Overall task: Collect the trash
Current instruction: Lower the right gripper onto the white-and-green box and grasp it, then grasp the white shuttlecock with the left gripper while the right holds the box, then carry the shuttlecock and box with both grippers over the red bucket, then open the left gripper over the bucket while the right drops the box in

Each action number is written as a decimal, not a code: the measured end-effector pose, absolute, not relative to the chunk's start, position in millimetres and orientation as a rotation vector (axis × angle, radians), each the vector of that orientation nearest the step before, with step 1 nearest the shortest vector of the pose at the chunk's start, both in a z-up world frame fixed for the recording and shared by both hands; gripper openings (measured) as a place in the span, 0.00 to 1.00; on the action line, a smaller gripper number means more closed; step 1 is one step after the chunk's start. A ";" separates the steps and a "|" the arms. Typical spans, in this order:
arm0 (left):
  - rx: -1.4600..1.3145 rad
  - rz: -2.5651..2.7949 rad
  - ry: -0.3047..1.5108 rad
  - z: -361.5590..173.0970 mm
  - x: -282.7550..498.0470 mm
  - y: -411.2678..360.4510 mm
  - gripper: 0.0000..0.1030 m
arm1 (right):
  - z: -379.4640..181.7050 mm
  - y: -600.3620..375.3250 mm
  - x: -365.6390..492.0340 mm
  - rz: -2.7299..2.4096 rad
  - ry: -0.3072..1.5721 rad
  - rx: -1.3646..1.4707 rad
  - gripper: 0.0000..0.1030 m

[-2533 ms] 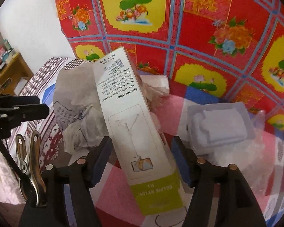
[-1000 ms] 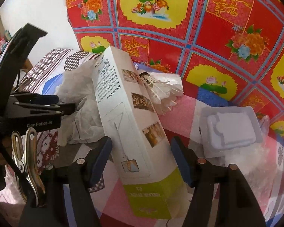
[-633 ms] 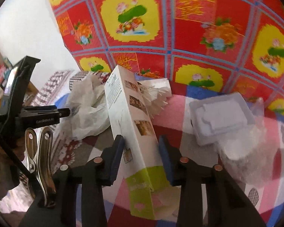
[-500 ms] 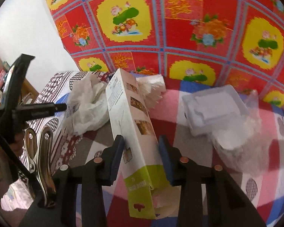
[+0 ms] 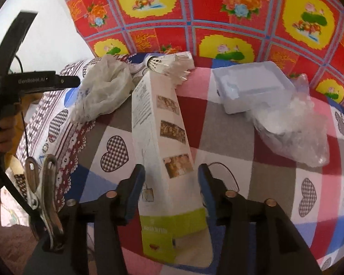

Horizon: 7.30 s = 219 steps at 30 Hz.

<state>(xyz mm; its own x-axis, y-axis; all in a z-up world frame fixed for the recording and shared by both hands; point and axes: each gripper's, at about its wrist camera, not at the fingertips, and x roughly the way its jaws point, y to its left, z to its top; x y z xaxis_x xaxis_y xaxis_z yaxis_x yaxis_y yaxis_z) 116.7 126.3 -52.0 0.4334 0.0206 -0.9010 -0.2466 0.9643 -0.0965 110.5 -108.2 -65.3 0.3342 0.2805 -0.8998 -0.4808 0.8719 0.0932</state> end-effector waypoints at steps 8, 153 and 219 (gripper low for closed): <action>-0.219 0.097 1.127 -55.9 130.2 106.9 0.48 | -93.1 -83.3 124.4 0.476 1.159 -0.305 0.62; -0.591 0.613 0.974 -94.0 -162.7 510.5 0.31 | -48.1 357.3 -10.2 1.116 1.064 -0.310 0.52; -0.682 0.566 1.116 -195.7 -178.0 645.8 0.51 | -176.2 551.5 24.4 0.928 1.254 -0.478 0.64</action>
